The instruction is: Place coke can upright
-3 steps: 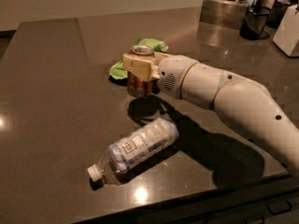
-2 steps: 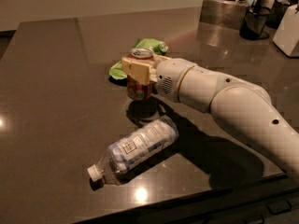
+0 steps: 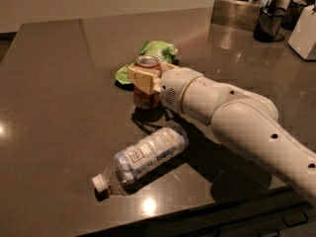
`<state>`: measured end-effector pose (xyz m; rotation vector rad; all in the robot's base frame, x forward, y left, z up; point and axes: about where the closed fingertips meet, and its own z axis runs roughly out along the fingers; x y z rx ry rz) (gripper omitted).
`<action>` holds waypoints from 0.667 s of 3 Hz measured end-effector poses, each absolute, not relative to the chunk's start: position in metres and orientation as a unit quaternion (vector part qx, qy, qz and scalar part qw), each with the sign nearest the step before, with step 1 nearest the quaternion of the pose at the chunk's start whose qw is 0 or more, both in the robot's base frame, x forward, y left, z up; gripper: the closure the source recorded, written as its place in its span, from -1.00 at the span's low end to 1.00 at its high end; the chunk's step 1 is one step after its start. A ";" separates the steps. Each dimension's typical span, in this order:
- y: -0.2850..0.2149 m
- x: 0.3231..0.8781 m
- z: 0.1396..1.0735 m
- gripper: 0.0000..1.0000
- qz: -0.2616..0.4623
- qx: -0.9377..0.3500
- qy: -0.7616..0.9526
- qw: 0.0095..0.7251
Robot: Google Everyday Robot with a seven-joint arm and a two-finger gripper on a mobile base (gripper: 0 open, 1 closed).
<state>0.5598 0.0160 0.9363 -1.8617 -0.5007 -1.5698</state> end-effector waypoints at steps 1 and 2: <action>0.016 0.565 0.930 1.00 -0.603 -0.709 -0.189 0.314; 0.013 0.568 0.921 0.95 -0.612 -0.705 -0.192 0.304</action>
Offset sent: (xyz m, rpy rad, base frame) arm 0.0127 -0.0057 -0.0223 -0.0211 -0.0423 -0.0323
